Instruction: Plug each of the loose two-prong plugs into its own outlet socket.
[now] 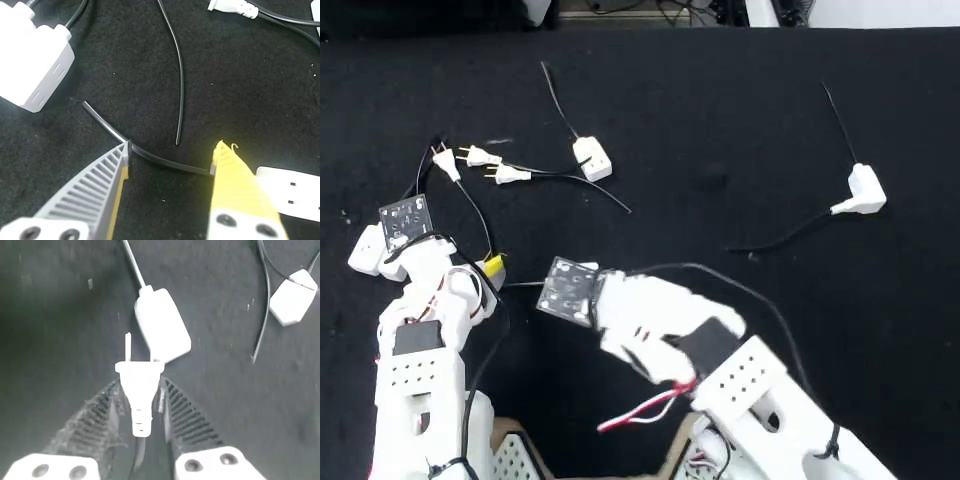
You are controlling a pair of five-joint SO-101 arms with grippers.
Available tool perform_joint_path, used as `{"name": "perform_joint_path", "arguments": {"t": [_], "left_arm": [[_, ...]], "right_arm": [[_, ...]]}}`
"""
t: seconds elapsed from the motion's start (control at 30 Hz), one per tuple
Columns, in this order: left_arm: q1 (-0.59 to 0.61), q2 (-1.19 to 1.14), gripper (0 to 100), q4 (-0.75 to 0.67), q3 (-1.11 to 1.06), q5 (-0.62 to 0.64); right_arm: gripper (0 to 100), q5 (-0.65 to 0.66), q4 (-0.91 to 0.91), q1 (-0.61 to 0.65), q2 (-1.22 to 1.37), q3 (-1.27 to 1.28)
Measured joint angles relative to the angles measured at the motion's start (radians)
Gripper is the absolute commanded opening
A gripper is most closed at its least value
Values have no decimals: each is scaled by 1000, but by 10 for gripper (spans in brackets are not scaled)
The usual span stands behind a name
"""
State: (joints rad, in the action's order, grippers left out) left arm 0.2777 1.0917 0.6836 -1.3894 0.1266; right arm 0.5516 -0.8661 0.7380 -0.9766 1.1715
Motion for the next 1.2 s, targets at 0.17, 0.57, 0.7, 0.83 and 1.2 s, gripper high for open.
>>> {"name": "perform_joint_path", "arguments": {"t": [0.17,0.57,0.7,0.83,1.2], "left_arm": [[0,0,266,100,49,12],[2,233,266,149,18,31],[2,410,266,149,-57,3],[-29,496,266,172,-103,-25],[-107,505,266,175,-109,-21]], "right_arm": [[10,-87,318,61,104,63],[10,-201,595,69,606,-63],[10,-258,595,69,626,-81],[10,-267,574,86,562,-81],[10,-270,555,153,307,34]]}}
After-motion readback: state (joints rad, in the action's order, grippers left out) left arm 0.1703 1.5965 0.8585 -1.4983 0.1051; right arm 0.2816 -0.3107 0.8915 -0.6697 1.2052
